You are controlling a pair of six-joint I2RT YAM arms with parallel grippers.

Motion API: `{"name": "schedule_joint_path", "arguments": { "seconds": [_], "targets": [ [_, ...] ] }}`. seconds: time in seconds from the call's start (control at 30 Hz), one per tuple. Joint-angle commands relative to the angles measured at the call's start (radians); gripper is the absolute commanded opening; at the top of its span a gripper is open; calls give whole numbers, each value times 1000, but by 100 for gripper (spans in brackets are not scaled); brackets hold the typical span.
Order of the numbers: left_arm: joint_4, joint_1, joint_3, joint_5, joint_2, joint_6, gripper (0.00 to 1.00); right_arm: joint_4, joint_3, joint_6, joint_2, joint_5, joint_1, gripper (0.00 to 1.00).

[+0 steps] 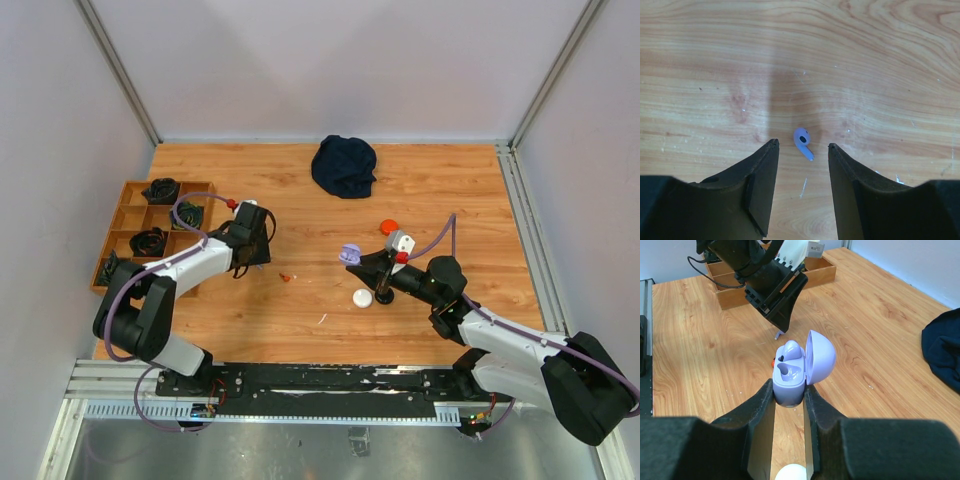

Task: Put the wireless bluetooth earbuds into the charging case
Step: Pick up the earbud from the center of the board.

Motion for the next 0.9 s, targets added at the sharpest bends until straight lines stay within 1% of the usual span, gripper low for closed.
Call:
{"name": "schedule_joint_path", "arguments": {
  "seconds": [0.0, 0.2, 0.43, 0.7, 0.87],
  "targets": [
    [1, 16, 45, -27, 50, 23, 49, 9, 7, -20, -10, 8, 13, 6],
    [11, 22, 61, -6, 98, 13, 48, 9, 8, -19, -5, 8, 13, 6],
    [40, 21, 70, 63, 137, 22, 44, 8, 8, -20, -4, 8, 12, 6],
    [59, 21, 77, 139, 134, 55, 43, 4, 9, -22, -5, 9, 13, 6],
    [56, 21, 77, 151, 117, 64, 43, 3, 10, -21, -7, 10, 13, 6]
  ]
}}
